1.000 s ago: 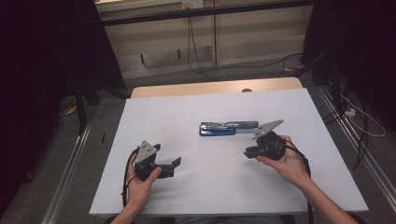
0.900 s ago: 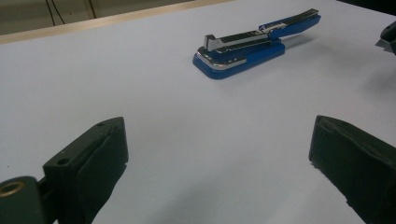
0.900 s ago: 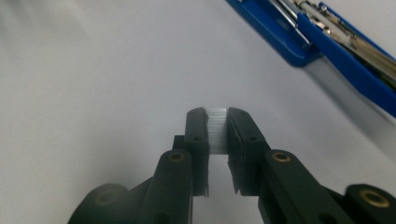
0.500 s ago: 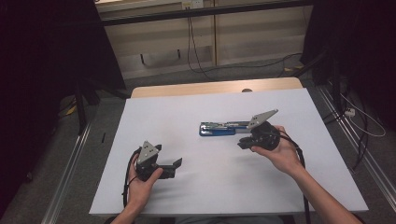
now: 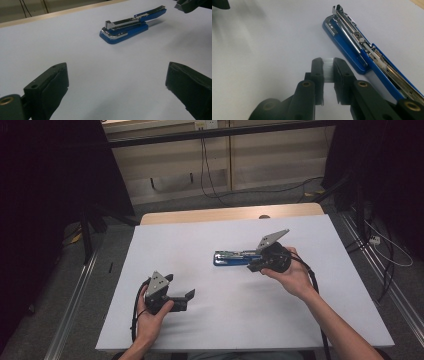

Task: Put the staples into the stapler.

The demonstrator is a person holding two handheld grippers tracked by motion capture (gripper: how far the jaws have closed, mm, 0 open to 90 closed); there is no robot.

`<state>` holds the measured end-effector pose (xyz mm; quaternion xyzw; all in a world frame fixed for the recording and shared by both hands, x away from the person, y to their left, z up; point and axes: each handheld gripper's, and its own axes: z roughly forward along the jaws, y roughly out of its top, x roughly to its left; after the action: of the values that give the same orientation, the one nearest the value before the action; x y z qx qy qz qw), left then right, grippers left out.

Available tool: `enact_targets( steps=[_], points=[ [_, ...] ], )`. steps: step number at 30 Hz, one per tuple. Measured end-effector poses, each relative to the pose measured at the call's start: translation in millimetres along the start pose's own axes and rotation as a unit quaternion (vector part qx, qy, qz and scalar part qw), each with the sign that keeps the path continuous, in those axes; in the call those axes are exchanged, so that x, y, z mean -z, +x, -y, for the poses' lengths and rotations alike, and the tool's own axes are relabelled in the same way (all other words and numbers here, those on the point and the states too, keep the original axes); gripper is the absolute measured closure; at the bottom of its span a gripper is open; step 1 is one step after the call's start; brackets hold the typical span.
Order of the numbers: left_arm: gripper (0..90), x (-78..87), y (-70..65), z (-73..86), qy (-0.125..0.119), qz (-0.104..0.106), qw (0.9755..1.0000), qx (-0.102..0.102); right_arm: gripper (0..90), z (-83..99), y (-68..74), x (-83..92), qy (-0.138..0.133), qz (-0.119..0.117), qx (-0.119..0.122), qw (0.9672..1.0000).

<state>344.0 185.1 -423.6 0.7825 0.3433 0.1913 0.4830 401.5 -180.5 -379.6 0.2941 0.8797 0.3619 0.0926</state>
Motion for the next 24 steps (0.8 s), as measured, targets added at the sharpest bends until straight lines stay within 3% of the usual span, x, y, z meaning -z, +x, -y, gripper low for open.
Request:
enact_targets(
  steps=[24],
  points=[
    [4.9,-1.6,2.0,0.9,0.011,-0.005,0.9999,0.005,79.3,-34.8,-8.8,-20.2,-0.023,0.001,0.016,0.9996]
  ],
)
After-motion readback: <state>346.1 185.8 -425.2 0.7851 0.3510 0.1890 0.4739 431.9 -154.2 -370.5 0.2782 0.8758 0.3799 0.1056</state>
